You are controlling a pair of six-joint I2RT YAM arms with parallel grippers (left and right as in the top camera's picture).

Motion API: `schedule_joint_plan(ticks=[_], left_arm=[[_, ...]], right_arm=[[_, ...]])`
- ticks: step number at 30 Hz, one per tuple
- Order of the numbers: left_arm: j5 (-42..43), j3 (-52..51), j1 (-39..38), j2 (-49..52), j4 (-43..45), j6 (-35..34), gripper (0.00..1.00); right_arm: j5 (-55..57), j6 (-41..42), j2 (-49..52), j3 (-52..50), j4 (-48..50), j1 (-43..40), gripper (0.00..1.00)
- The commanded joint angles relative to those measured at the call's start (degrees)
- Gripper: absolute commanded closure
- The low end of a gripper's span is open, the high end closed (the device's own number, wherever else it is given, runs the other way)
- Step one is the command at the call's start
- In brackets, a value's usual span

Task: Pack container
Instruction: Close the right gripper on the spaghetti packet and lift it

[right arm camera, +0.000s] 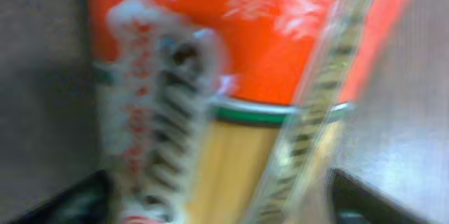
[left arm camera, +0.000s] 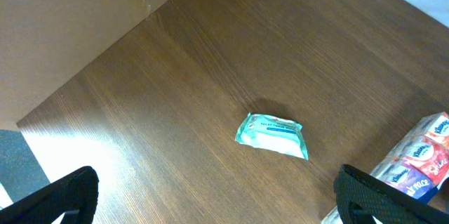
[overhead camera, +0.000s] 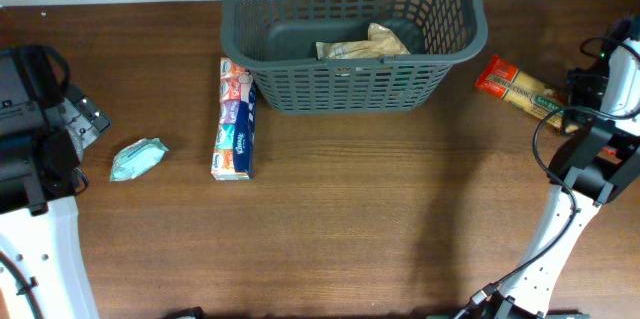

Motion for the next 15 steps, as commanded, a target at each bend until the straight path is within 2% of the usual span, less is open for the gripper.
schedule_joint_plan(ticks=[1, 3, 5, 6, 8, 15], left_arm=[[0.4, 0.8, 0.3, -0.2, 0.1, -0.3, 0.01], [0.4, 0.8, 0.3, -0.2, 0.1, -0.3, 0.01], [0.4, 0.8, 0.3, -0.2, 0.1, -0.3, 0.01], [0.4, 0.8, 0.3, -0.2, 0.1, -0.3, 0.01], [0.4, 0.8, 0.3, -0.2, 0.1, -0.3, 0.01], [0.4, 0.8, 0.3, -0.2, 0.1, -0.3, 0.01]], right_arm=[[0.5, 0.0, 2.3, -1.3, 0.0, 1.7, 0.46], [1.1, 0.0, 2.3, -1.3, 0.1, 2.1, 0.62], [2.3, 0.0, 2.3, -1.3, 0.1, 2.6, 0.72], [3.0, 0.0, 2.3, -1.3, -0.1, 3.0, 0.85], [3.5, -0.1, 2.3, -1.3, -0.3, 3.3, 0.96], [3.8, -5.4, 1.1, 0.7, -1.3, 2.9, 0.96]])
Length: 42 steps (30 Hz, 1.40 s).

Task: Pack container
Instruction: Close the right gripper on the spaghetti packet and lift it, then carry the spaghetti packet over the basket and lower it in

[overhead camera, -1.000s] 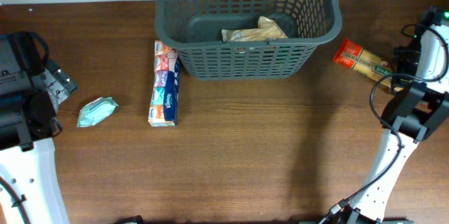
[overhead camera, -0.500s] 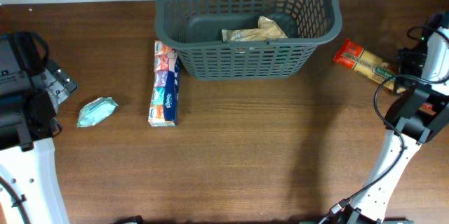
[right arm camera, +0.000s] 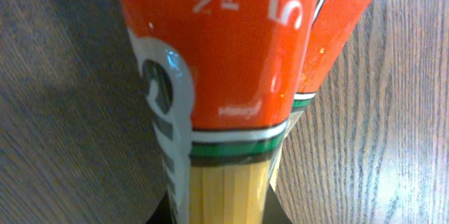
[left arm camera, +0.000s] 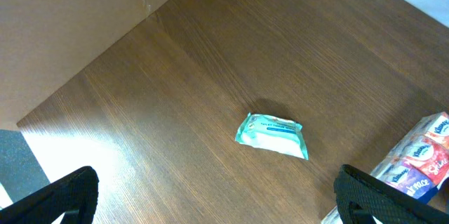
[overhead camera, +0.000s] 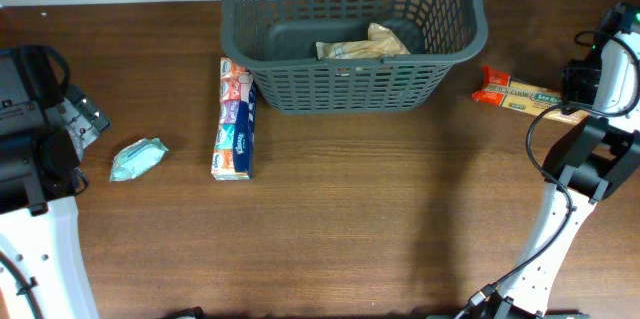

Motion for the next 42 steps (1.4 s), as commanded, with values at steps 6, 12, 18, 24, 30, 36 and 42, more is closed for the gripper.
schedule_joint_plan(ticks=[6, 12, 18, 24, 30, 36, 42], left_arm=[[0.4, 0.8, 0.3, -0.2, 0.1, -0.3, 0.01], [0.4, 0.8, 0.3, -0.2, 0.1, -0.3, 0.01], [0.4, 0.8, 0.3, -0.2, 0.1, -0.3, 0.01], [0.4, 0.8, 0.3, -0.2, 0.1, -0.3, 0.01], [0.4, 0.8, 0.3, -0.2, 0.1, -0.3, 0.01], [0.4, 0.8, 0.3, -0.2, 0.1, -0.3, 0.01], [0.4, 0.8, 0.3, -0.2, 0.1, -0.3, 0.01]], right_arm=[[5.3, -15.9, -3.8, 11.9, -2.8, -2.6, 0.96], [5.9, -25.0, -13.5, 24.7, -6.0, -3.9, 0.96], [5.6, -29.8, -26.8, 24.8, -2.9, -2.2, 0.96], [-11.6, -46.9, -36.4, 24.8, 6.1, 6.6, 0.96], [-12.8, -63.6, -38.2, 24.7, 11.2, 21.9, 0.96], [-12.0, -65.8, -35.3, 23.6, 16.4, 30.7, 0.96], [-12.0, -65.7, -30.4, 19.7, 21.9, 34.1, 0.96]])
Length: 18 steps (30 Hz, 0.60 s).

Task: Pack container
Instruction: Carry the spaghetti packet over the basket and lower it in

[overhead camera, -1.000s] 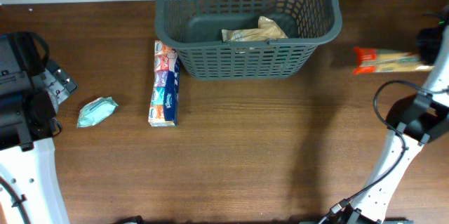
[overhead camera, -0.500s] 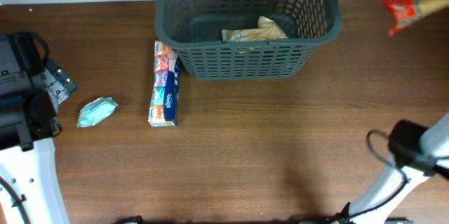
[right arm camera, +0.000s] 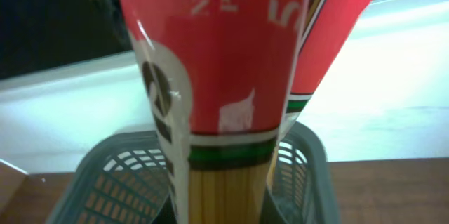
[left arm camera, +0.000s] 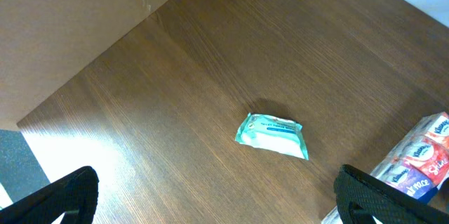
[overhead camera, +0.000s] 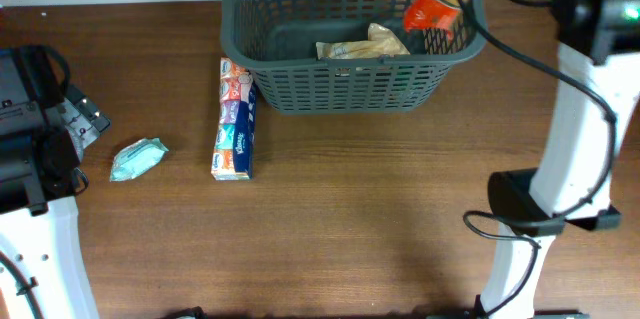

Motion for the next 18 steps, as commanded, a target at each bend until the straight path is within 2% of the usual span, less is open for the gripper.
schedule_joint_plan(ticks=[1, 8, 13, 18], left_arm=[[0.4, 0.8, 0.3, -0.2, 0.1, -0.3, 0.01], [0.4, 0.8, 0.3, -0.2, 0.1, -0.3, 0.01], [0.4, 0.8, 0.3, -0.2, 0.1, -0.3, 0.01], [0.4, 0.8, 0.3, -0.2, 0.1, -0.3, 0.01]], right_arm=[[0.3, -1.1, 2.0, -2.0, 3.4, 1.6, 0.96], [0.3, -1.0, 4.7, -11.9, 7.6, 2.4, 0.96], [5.1, -1.0, 5.1, -21.6, 7.9, 2.4, 0.96], [5.0, -1.0, 5.2, -25.8, 7.6, 2.4, 0.96]])
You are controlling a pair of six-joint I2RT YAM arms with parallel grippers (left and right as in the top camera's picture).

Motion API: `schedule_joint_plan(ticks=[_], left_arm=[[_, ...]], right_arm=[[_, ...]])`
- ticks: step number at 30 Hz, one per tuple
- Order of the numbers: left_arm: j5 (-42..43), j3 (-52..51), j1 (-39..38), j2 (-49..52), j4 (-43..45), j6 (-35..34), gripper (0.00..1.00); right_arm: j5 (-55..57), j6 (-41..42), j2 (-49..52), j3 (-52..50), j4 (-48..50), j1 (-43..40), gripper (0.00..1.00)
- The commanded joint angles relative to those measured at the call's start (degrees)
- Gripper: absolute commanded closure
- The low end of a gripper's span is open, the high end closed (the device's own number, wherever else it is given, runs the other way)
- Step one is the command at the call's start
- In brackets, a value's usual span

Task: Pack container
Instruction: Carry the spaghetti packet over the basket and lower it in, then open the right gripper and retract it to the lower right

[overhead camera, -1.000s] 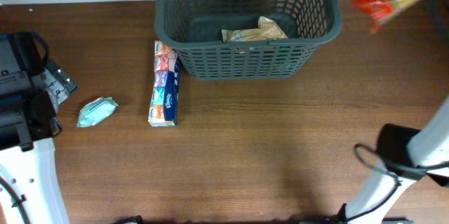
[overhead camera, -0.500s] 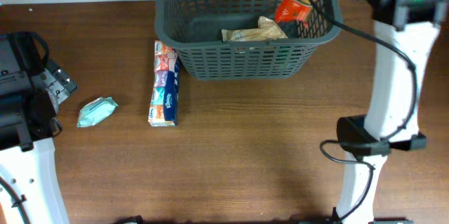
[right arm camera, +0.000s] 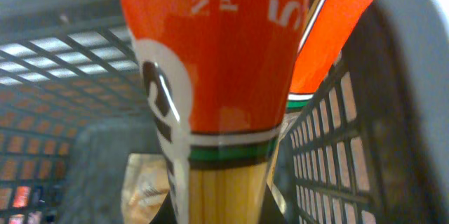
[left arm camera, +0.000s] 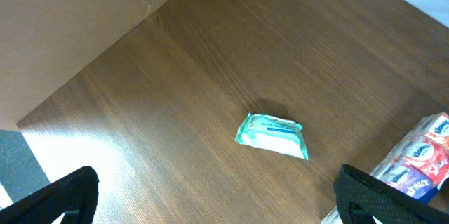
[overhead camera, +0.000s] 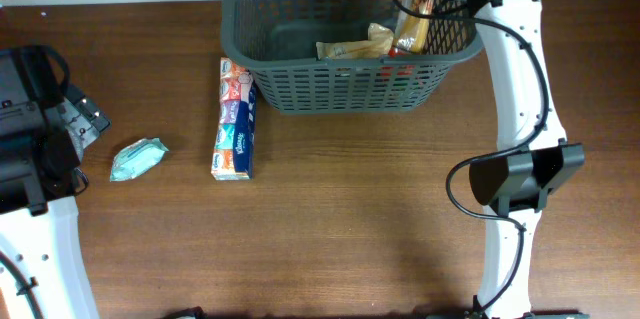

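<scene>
The grey mesh basket stands at the table's far middle. My right gripper is shut on the orange spaghetti packet, which hangs inside the basket by its right wall. In the right wrist view the spaghetti packet fills the frame, with the basket wall to its right and a brown packet below. That brown packet lies on the basket floor. My left gripper is open above the table, near a teal wipes pack.
A colourful tissue pack lies lengthwise left of the basket, with its end at the left wrist view's right edge. The teal wipes pack lies further left. The right arm's base stands right of centre.
The spaghetti packet was held over the basket's right rim. Now it is lower and further left, inside the basket beside the right wall. The left arm has not moved.
The spaghetti packet lay on the table right of the basket with my right gripper at it. Then the gripper was shut on it near the table. Later it hung above the basket's right rim, and now it is down inside the basket.
</scene>
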Motion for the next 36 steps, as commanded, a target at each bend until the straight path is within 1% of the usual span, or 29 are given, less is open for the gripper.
schedule_joint_plan(ticks=[1, 4, 6, 9, 10, 13, 15, 20, 21, 22, 26, 29, 36], left_arm=[[0.4, 0.8, 0.3, -0.2, 0.1, -0.3, 0.01], [0.4, 0.8, 0.3, -0.2, 0.1, -0.3, 0.01], [0.4, 0.8, 0.3, -0.2, 0.1, -0.3, 0.01], [0.4, 0.8, 0.3, -0.2, 0.1, -0.3, 0.01], [0.4, 0.8, 0.3, -0.2, 0.1, -0.3, 0.01], [0.4, 0.8, 0.3, -0.2, 0.1, -0.3, 0.01], [0.4, 0.8, 0.3, -0.2, 0.1, -0.3, 0.01], [0.4, 0.8, 0.3, -0.2, 0.1, -0.3, 0.01], [0.4, 0.8, 0.3, -0.2, 0.1, -0.3, 0.01], [0.4, 0.8, 0.3, -0.2, 0.1, -0.3, 0.01], [0.4, 0.8, 0.3, -0.2, 0.1, -0.3, 0.01], [0.4, 0.8, 0.3, -0.2, 0.1, -0.3, 0.01], [0.4, 0.8, 0.3, -0.2, 0.1, -0.3, 0.01]], right_arm=[[1.0, -0.3, -1.9, -1.1, 1.2, 0.4, 0.95], [1.0, -0.3, -1.9, -2.1, 1.1, 0.4, 0.92], [1.0, -0.3, -1.8, -2.3, 1.0, 0.4, 0.86], [0.8, -0.3, -1.8, -2.3, 1.0, 0.4, 0.73], [0.8, -0.3, -1.8, -2.3, 1.0, 0.4, 0.66], [0.8, -0.3, -1.8, -2.3, 0.9, 0.4, 0.53], [0.8, -0.3, -1.8, -2.3, 1.0, 0.4, 0.41], [0.8, -0.3, -1.8, -2.3, 1.2, 0.4, 0.15], [0.7, -0.3, -1.9, -2.3, 2.3, 0.4, 0.05], [0.5, -0.3, -1.9, -2.0, 2.8, 0.4, 0.01], [-2.2, 0.5, -2.3, 2.0, 2.8, 0.4, 0.01], [-4.2, 1.5, -4.3, 7.8, 2.1, 0.3, 0.01], [-4.2, 1.6, -9.2, 20.0, -2.1, 0.3, 0.01]])
